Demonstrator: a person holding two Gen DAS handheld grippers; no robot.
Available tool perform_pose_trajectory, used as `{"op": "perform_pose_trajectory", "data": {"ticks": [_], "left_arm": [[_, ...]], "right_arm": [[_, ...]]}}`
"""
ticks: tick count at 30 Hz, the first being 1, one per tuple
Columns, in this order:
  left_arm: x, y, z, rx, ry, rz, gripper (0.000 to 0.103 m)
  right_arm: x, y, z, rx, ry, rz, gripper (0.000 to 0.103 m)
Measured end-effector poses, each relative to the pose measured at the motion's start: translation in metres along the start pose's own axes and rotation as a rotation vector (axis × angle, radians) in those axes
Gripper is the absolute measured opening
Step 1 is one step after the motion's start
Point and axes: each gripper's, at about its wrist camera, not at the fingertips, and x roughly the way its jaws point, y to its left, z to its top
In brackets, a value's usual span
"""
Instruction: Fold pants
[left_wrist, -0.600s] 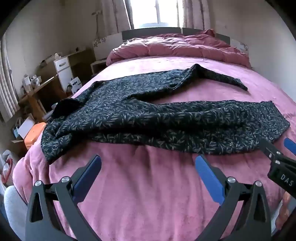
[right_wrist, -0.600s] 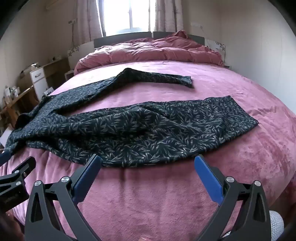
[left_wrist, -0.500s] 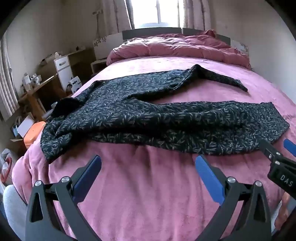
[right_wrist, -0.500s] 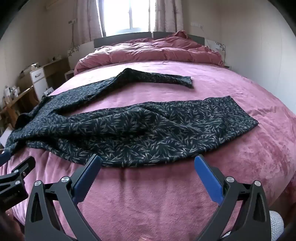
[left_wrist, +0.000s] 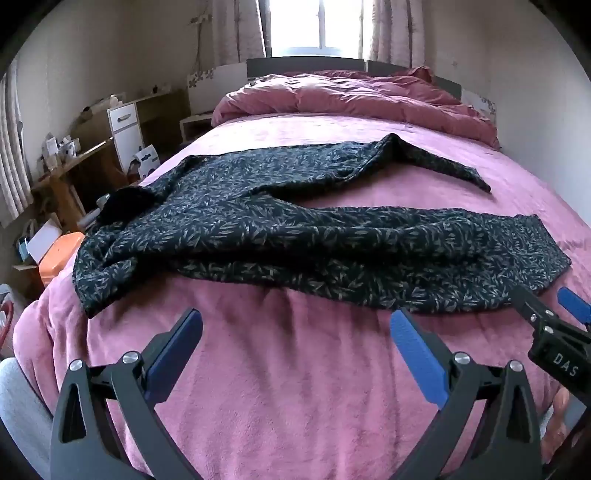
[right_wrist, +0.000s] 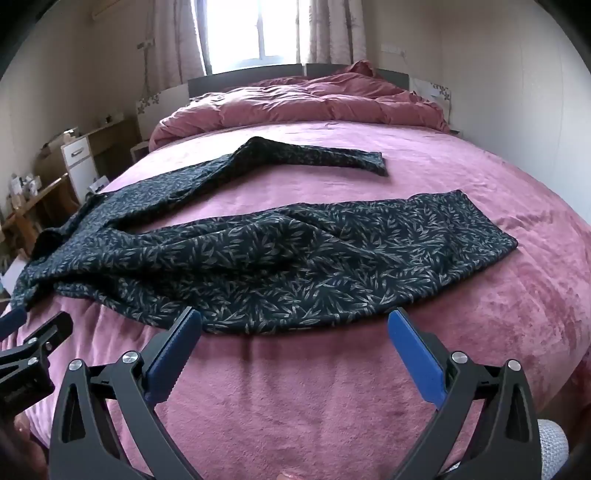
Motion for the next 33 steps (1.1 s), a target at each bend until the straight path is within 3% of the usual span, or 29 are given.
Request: {"op": "perform_pose_trajectory", "data": {"ticks": [33], "left_arm": [[0.006, 0.0039, -0.0023, -0.01, 0.014, -0.006, 0.101]], "right_arm": [[0.0008, 0.0021, -0.0009, 0.001, 0.0, 0.0, 0.1]]}}
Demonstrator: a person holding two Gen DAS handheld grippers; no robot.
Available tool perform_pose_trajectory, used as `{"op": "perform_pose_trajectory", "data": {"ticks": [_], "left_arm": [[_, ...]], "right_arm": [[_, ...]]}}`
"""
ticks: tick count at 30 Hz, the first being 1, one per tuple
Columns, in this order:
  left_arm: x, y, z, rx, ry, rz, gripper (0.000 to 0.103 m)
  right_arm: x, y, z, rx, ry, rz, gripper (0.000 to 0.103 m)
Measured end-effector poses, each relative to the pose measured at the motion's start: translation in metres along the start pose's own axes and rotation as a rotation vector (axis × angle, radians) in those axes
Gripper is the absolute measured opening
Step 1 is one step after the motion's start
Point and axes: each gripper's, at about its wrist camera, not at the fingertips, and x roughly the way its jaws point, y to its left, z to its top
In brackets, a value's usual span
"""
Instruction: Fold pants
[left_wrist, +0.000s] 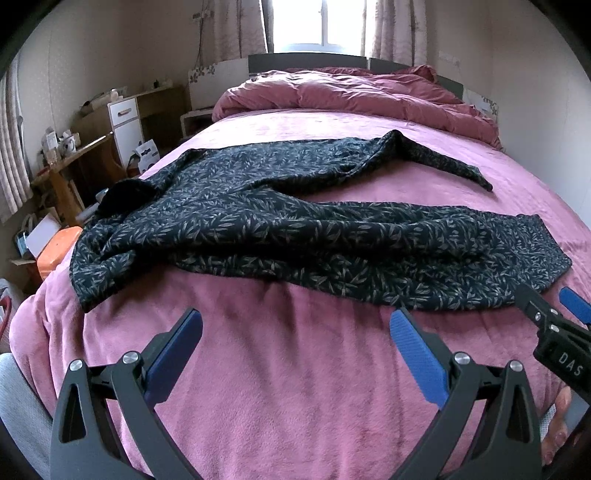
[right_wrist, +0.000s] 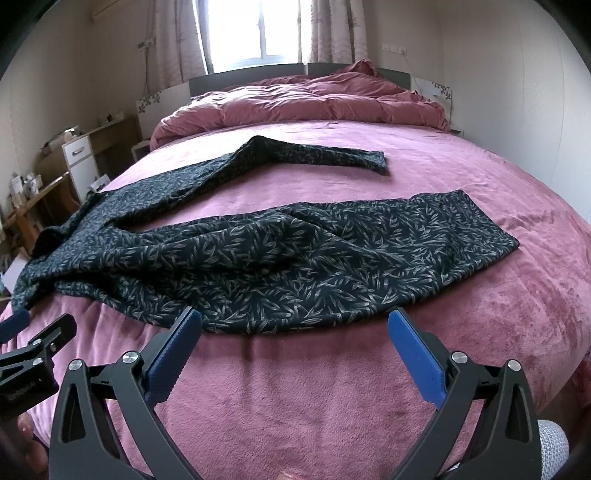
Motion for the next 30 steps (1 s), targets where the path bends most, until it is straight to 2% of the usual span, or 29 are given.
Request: {"op": "perform_pose_trajectory", "data": {"ticks": [14, 18, 22, 25, 27, 30], "left_arm": [[0.005, -0.002, -0.002, 0.002, 0.019, -0.001, 0.101], [0.01, 0.002, -0.004, 0.0, 0.041, -0.039, 0.101], [0.011, 0.011, -0.005, -0.009, 0.033, -0.004, 0.101], [0.017, 0.029, -0.004, -0.048, 0.048, 0.045, 0.101], [0.02, 0.045, -0.006, -0.093, 0.061, 0.032, 0.101], [0.023, 0.074, -0.009, -0.184, 0.059, -0.012, 0.101]], "right_arm": [[0.0, -0.001, 0.0, 0.001, 0.002, 0.004, 0.1], [0.0, -0.001, 0.0, 0.001, 0.002, 0.001, 0.1], [0.0, -0.007, 0.002, 0.017, -0.005, -0.015, 0.1], [0.001, -0.016, 0.005, 0.047, -0.011, -0.012, 0.1], [0.003, -0.024, 0.006, 0.08, -0.013, 0.028, 0.1], [0.01, -0.033, 0.006, 0.121, 0.022, 0.03, 0.1]]}}
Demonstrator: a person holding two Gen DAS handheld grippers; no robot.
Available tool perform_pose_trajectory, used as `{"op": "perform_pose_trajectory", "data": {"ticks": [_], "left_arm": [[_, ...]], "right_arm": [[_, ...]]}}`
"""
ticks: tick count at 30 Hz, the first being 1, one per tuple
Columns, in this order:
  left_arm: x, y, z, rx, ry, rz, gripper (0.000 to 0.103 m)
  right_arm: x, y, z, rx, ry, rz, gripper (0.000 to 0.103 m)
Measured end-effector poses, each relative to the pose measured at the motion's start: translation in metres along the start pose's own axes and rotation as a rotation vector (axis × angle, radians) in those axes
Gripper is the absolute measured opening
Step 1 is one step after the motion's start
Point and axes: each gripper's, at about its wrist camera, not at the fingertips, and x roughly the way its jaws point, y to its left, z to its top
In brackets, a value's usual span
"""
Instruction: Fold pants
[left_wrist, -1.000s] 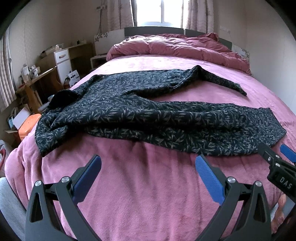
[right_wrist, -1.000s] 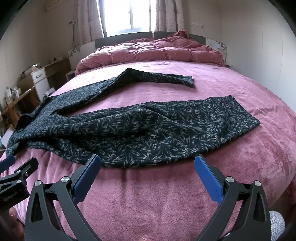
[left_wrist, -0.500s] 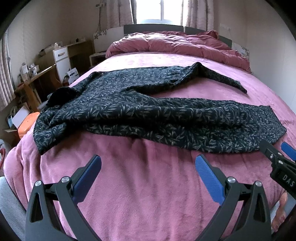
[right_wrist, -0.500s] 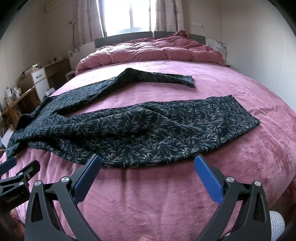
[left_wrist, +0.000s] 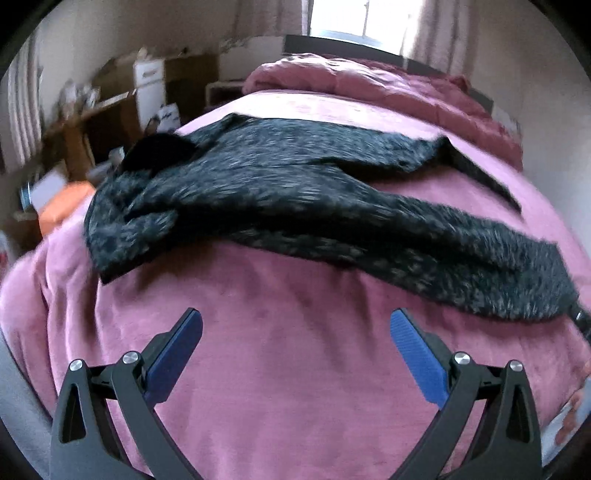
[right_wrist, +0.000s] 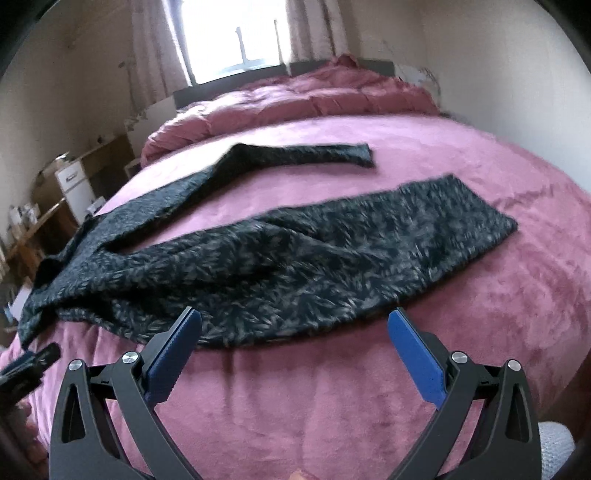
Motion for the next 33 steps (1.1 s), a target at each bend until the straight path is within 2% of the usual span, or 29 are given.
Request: {"op": "perform_pose_trajectory", "data": {"ticks": [7, 11, 14, 17, 18, 19, 20, 22, 23, 24, 25, 26, 29, 33], "left_arm": [[0.012, 0.08, 0.007, -0.285, -0.031, -0.07, 0.101], [0.03, 0.103, 0.013, -0.352, -0.016, -0.108, 0.101], [0.043, 0.113, 0.021, -0.368, -0.025, -0.145, 0.098], [0.052, 0.125, 0.029, -0.415, -0.033, -0.196, 0.084], [0.055, 0.131, 0.031, -0.427, -0.033, -0.205, 0.073], [0.059, 0.135, 0.034, -0.435, -0.027, -0.203, 0.055], [0.063, 0.138, 0.035, -0.442, -0.017, -0.197, 0.047], [0.069, 0.147, 0.037, -0.47, 0.006, -0.2, 0.025], [0.07, 0.151, 0.037, -0.483, 0.016, -0.204, 0.02], [0.071, 0.156, 0.039, -0.496, 0.024, -0.215, 0.013], [0.071, 0.159, 0.041, -0.495, 0.032, -0.213, 0.011], [0.069, 0.161, 0.045, -0.484, 0.034, -0.206, 0.01], [0.06, 0.169, 0.053, -0.486, 0.037, -0.232, 0.009], [0.044, 0.186, 0.061, -0.52, 0.051, -0.288, 0.009]], "right_arm": [[0.014, -0.031, 0.001, 0.156, 0.08, 0.037, 0.1], [0.03, -0.049, 0.005, 0.238, 0.137, 0.05, 0.1], [0.048, -0.075, 0.01, 0.369, 0.203, 0.076, 0.1], [0.056, -0.094, 0.014, 0.446, 0.216, 0.128, 0.1], [0.058, -0.097, 0.018, 0.44, 0.211, 0.127, 0.1], [0.06, -0.1, 0.02, 0.44, 0.211, 0.126, 0.1], [0.064, -0.104, 0.023, 0.452, 0.218, 0.135, 0.1], [0.071, -0.111, 0.025, 0.485, 0.23, 0.15, 0.098], [0.073, -0.115, 0.027, 0.498, 0.231, 0.157, 0.095], [0.075, -0.119, 0.029, 0.505, 0.227, 0.154, 0.087], [0.075, -0.122, 0.031, 0.503, 0.223, 0.146, 0.082], [0.076, -0.125, 0.032, 0.5, 0.219, 0.129, 0.072], [0.081, -0.133, 0.033, 0.53, 0.219, 0.124, 0.056], [0.081, -0.139, 0.033, 0.552, 0.212, 0.116, 0.022]]}}
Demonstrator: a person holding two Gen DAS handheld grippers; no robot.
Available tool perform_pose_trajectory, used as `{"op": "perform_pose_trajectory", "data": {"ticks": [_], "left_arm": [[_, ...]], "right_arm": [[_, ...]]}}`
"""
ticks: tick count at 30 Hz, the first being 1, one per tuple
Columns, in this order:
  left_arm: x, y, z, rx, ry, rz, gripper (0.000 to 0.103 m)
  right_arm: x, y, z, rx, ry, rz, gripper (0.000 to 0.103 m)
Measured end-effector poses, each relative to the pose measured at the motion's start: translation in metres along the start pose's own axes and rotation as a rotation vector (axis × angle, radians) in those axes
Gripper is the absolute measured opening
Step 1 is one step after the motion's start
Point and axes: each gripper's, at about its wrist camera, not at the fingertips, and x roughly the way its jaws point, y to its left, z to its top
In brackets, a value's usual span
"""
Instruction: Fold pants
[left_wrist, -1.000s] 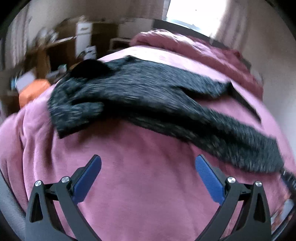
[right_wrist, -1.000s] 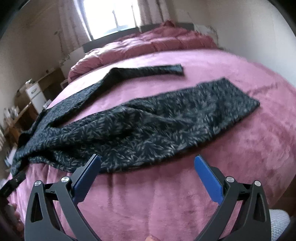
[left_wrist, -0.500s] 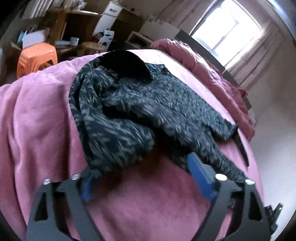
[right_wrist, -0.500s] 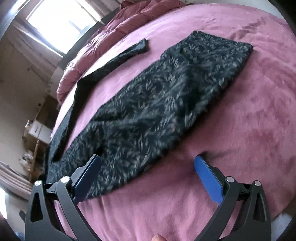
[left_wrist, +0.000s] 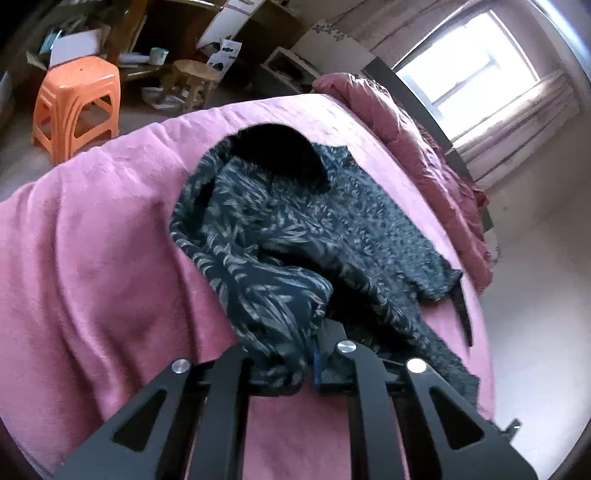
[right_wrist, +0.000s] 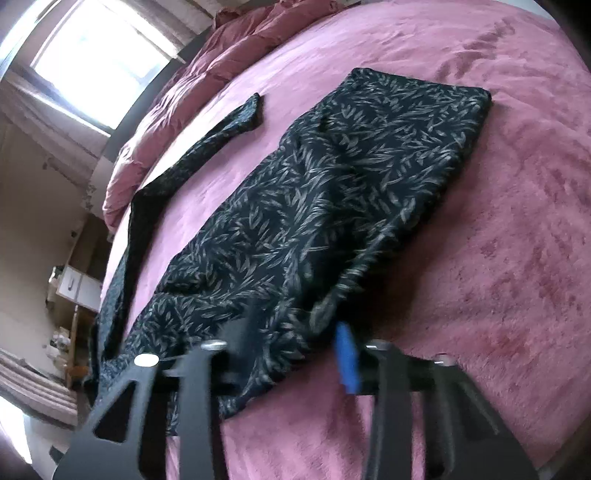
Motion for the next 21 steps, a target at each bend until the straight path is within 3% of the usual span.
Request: {"op": "perform_pose_trajectory", "data": {"ticks": [3, 10, 14, 15, 16, 18, 20, 21], "left_arm": [[-0.016, 0.011, 0.0, -0.057, 0.018, -0.028, 0.009], [-0.046, 0.041, -0.002, -0.115, 0.005, -0.024, 0.008], [-0.039, 0.046, -0.012, -0.08, 0.026, 0.03, 0.008], [-0.038, 0.047, -0.014, -0.08, 0.027, 0.024, 0.011], [-0.038, 0.049, -0.016, -0.09, 0.023, 0.02, 0.031], [-0.037, 0.047, -0.02, -0.107, -0.001, -0.028, 0.057], [-0.037, 0.036, -0.022, -0.06, -0.029, -0.039, 0.073], [-0.037, 0.031, -0.024, -0.039, -0.032, -0.034, 0.08]], "right_arm": [[-0.002, -0.008, 0.001, 0.056, 0.003, 0.027, 0.012], [-0.029, -0.025, 0.011, 0.139, -0.082, 0.035, 0.007], [-0.021, -0.035, 0.02, 0.157, 0.036, 0.017, 0.007], [-0.018, -0.041, 0.022, 0.177, 0.077, 0.029, 0.012], [-0.018, -0.047, 0.021, 0.192, 0.096, 0.04, 0.019], [-0.022, -0.059, 0.029, 0.225, 0.101, 0.094, 0.053], [-0.033, -0.064, 0.036, 0.209, 0.058, 0.085, 0.057], [-0.04, -0.068, 0.043, 0.177, 0.015, 0.04, 0.057]]}}
